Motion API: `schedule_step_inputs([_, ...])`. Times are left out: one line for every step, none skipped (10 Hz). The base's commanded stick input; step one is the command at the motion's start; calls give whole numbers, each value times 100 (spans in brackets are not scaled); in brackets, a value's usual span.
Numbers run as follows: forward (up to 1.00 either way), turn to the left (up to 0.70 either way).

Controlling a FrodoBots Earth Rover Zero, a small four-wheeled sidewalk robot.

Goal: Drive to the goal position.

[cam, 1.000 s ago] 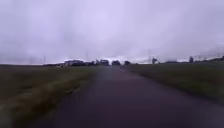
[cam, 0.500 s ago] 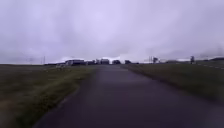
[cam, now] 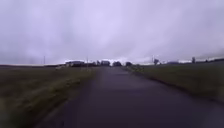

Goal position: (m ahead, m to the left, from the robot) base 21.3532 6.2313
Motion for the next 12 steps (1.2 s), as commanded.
schedule_step_inputs([100, 0])
schedule_step_inputs([100, 0])
schedule_step_inputs([100, 0])
schedule_step_inputs([100, 0])
schedule_step_inputs([100, 0])
schedule_step_inputs([100, 0])
schedule_step_inputs([100, 0])
schedule_step_inputs([100, 0])
schedule_step_inputs([100, 0])
schedule_step_inputs([100, 0])
schedule_step_inputs([100, 0])
schedule_step_inputs([100, 0])
